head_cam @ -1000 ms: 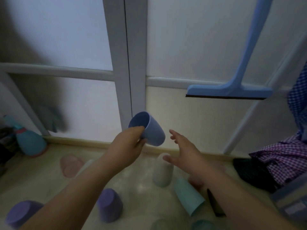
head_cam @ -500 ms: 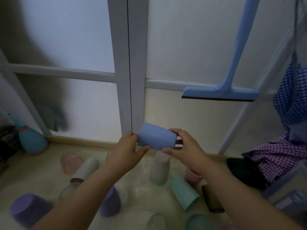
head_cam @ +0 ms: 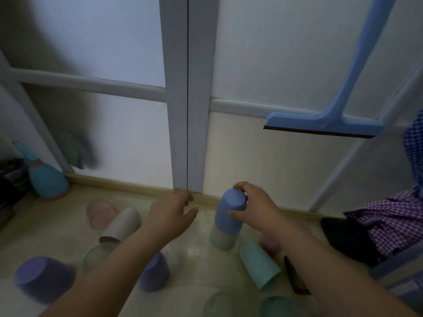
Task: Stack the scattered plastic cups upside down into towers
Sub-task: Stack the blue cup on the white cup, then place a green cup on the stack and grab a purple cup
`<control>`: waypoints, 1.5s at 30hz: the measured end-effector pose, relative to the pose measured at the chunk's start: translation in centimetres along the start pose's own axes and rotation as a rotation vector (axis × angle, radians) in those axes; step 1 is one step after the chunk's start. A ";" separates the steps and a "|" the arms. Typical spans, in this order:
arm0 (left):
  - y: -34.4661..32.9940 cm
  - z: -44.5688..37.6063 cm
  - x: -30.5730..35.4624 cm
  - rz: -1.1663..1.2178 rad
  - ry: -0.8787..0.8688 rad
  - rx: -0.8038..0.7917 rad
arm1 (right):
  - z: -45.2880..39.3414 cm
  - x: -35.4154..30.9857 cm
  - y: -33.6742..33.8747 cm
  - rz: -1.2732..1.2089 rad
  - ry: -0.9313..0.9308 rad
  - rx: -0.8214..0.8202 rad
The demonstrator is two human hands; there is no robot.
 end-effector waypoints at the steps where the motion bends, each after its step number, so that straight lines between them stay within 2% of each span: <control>1: -0.3 0.0 -0.3 0.005 0.004 -0.002 | -0.2 0.2 -0.6 0.018 0.003 -0.017; 14: -3.0 -0.1 0.2 0.009 -0.025 -0.097 | 0.3 1.1 -2.3 -0.036 0.006 -0.041; 19: -3.5 0.8 1.1 0.009 -0.078 -0.099 | 3.0 2.6 -1.2 -0.022 -0.115 0.069; 24: -6.4 2.6 2.0 0.030 -0.095 -0.226 | 5.9 6.4 -3.4 0.063 -0.296 -0.094; 29: -8.5 3.7 2.1 -0.006 -0.099 -0.271 | 7.8 9.3 -6.3 0.195 -0.426 -0.232; 35: -9.7 4.4 1.9 -0.009 -0.072 -0.300 | 8.0 10.3 -8.0 -0.033 -0.499 -0.269; 39: -9.6 4.8 1.5 -0.009 -0.066 -0.291 | 8.2 9.7 -7.7 -0.128 -0.516 -0.213; 45: -7.3 4.1 1.3 0.016 -0.076 -0.210 | 7.8 6.6 -3.7 -0.223 -0.463 0.003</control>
Point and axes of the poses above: each hand's wrist, its own z-axis away from the middle knuckle, its own y-axis out of the back of the hand, x = y × z, the point moved 3 cm from there along -z, towards the middle knuckle, and after that the axes turned 5 degrees about -x, right-handed, at the moved point
